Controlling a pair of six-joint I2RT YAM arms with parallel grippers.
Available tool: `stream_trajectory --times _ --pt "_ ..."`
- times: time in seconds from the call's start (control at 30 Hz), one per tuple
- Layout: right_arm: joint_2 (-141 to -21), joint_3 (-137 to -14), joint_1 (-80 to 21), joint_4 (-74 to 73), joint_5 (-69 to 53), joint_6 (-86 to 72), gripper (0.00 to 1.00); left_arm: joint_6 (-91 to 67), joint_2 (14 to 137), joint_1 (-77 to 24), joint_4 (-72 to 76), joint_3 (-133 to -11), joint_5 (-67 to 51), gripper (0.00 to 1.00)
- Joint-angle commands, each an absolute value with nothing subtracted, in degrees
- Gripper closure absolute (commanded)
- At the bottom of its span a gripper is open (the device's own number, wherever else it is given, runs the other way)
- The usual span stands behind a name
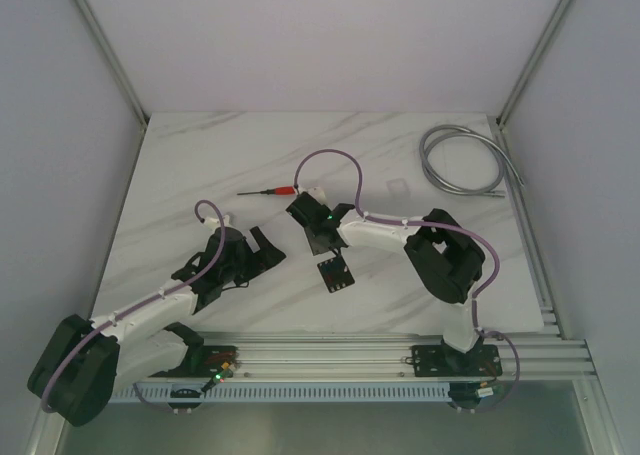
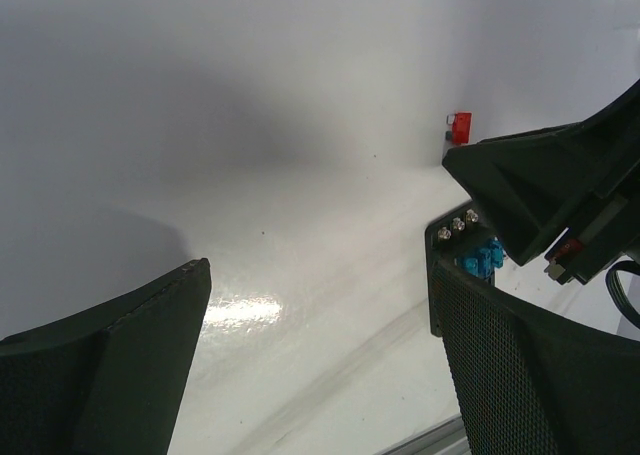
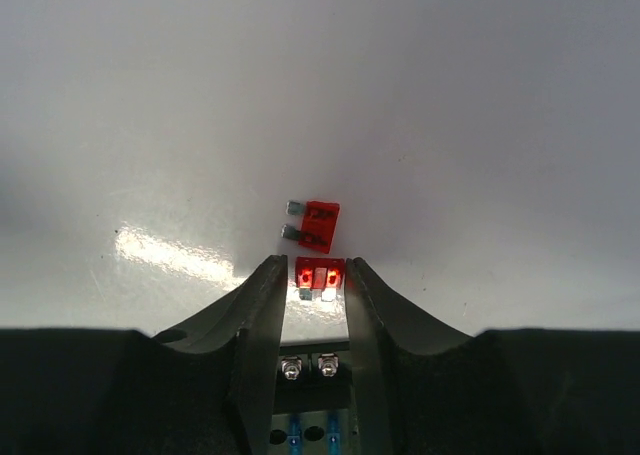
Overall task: Snap on the fuse box
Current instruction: Pick up the fuse from the center of the board.
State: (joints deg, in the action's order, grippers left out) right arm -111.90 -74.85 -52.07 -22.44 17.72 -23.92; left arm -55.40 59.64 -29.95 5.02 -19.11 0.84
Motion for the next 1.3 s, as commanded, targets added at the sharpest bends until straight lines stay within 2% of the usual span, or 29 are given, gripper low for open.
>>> stream_trajectory --times 0.0,0.6,0.87,1.07,1.27 --pt "-113.2 -75.7 -51.6 -23.7 17.2 -26.5 0.65 -54.5 59.5 -29.6 4.2 -20.2 0.1 0.0" --pt "-111.8 -72.9 -50.4 -24.7 13.8 -29.3 0.65 -54.6 60.0 -29.5 4.4 -20.5 -0.4 0.0" --pt "-110.7 -71.2 -50.4 -24.9 13.8 -29.8 0.75 -54.5 60.4 -29.5 5.3 -20.6 -1.3 0.0" --pt "-108.5 -71.0 -50.4 -22.7 14.8 -30.2 0.77 -53.9 61.0 -29.5 8.1 -20.4 -3.5 0.0" --pt "-105.0 -70.1 -50.4 -20.0 16.6 -31.8 0.76 -52.8 61.7 -29.6 13.3 -20.2 -5.5 0.06"
